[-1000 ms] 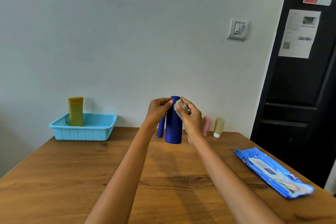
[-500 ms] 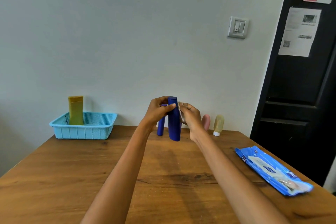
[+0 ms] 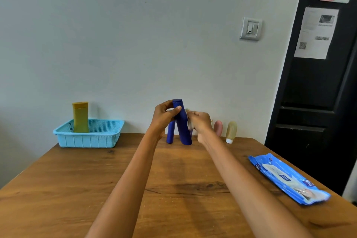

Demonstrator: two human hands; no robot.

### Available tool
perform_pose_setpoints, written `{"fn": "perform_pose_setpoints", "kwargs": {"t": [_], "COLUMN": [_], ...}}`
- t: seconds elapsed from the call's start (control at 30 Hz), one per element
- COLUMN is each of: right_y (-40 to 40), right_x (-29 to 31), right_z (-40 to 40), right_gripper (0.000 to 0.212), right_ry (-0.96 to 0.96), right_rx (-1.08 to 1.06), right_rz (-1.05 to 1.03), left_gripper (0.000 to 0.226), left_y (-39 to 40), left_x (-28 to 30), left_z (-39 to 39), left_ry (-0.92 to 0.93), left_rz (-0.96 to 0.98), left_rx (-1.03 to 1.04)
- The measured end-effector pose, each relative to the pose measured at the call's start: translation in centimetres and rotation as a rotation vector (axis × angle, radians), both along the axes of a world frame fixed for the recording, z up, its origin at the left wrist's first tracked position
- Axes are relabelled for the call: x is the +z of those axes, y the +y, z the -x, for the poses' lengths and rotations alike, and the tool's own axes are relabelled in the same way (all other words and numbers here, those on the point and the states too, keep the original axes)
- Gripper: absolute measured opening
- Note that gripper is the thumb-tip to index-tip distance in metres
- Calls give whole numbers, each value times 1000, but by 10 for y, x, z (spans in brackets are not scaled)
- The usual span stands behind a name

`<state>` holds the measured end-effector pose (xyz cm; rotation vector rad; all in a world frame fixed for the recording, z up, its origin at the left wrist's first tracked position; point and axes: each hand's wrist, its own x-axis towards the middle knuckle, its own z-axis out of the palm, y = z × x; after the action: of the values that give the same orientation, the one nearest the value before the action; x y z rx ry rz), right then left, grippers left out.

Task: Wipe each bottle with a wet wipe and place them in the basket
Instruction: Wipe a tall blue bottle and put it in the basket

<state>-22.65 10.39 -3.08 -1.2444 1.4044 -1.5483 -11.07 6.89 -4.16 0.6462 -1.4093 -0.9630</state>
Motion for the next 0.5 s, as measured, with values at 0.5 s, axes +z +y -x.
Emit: {"fn": "perform_pose_setpoints", "kwargs": {"t": [0.5], "right_y": [1], "right_x": [-33], "right_z": [24], "right_gripper": [24], "right_ry": [82], "right_rx": [26], "right_rz": [-99], "left_gripper": [23], "left_y": [3], "left_x": [0], "left_z": [-15], "left_ry": [110], "left_rz": [72], "left_rx": [-171]}}
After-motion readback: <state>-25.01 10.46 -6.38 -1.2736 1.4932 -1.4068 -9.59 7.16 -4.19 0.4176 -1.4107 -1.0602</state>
